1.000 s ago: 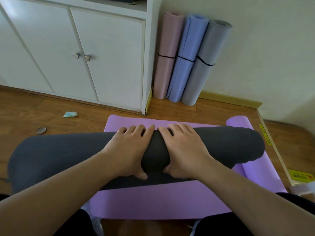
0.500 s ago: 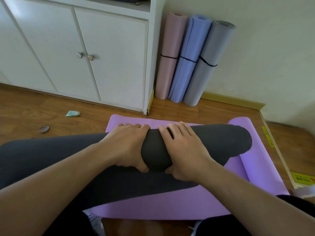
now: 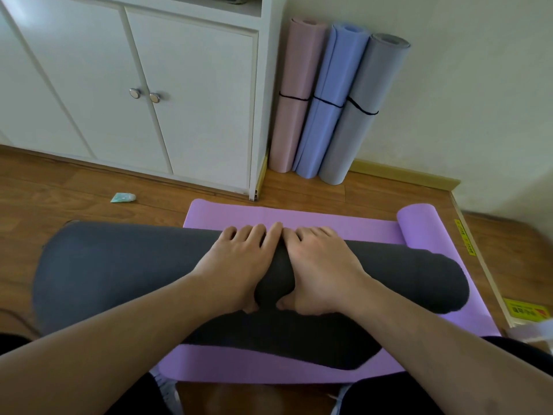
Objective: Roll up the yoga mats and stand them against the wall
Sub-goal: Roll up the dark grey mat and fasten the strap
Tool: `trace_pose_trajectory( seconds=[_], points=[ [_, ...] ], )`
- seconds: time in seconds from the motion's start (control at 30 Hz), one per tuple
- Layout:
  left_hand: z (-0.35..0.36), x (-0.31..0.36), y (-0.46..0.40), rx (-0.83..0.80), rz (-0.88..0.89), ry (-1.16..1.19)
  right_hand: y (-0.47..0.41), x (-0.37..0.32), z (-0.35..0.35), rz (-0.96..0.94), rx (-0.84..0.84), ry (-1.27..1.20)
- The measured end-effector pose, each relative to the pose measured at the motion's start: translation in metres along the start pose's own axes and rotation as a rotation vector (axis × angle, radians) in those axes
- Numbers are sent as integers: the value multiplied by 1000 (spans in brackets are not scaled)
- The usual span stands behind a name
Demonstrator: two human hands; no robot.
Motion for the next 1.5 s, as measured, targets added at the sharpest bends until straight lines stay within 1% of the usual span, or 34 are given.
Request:
trace_pose_trajectory(
  seconds=[0.2,0.3,0.37,0.47,0.6,0.73,0.8,0.93,1.03,1.13,1.23,1.37,1.5],
  points=[
    [-2,-12,-5,-21,13,44,3,-2,-4,9,44,-25],
    [-15,-21,-5,-85,-18,156,11,-8,-6,-17,70,33],
    [-24,-27,-5,-135,-65,240,12,-9,-5,-6,45,74],
    [-30,-28,-5,-174,-99,314,11,-6,-4,-26,65,84],
    [-28,-27,-1,-181,-89,316,9,-8,0,-64,92,78],
    [-26,-25,3,-101,-63,328,6,-3,0,-56,134,82],
    [-21,-23,5,-91,-41,294,6,-1,-2,-53,133,97],
    [-4,-14,8,-103,-44,155,3,0,-3,-16,13,46],
    [3,-11,5,-116,-42,131,1,1,0,16,-54,7],
    [0,-16,1,-154,-26,146,1,2,0,23,-70,-9],
    [-10,-23,-2,-184,-38,212,6,0,-4,19,-67,-16],
    [-23,-32,-1,-233,-100,342,13,-10,-3,-63,-15,80],
    [-28,-34,3,-272,-115,403,12,-11,2,-103,37,49]
  ],
)
Point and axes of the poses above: each hand's wrist, its own y-axis away from the middle knuckle, its own z-axis out of the palm, x = y × z, the point moved 1 cm from there along -y, towards the middle knuckle, and after that the axes turned 14 degrees about z, right-handed, at the moved point
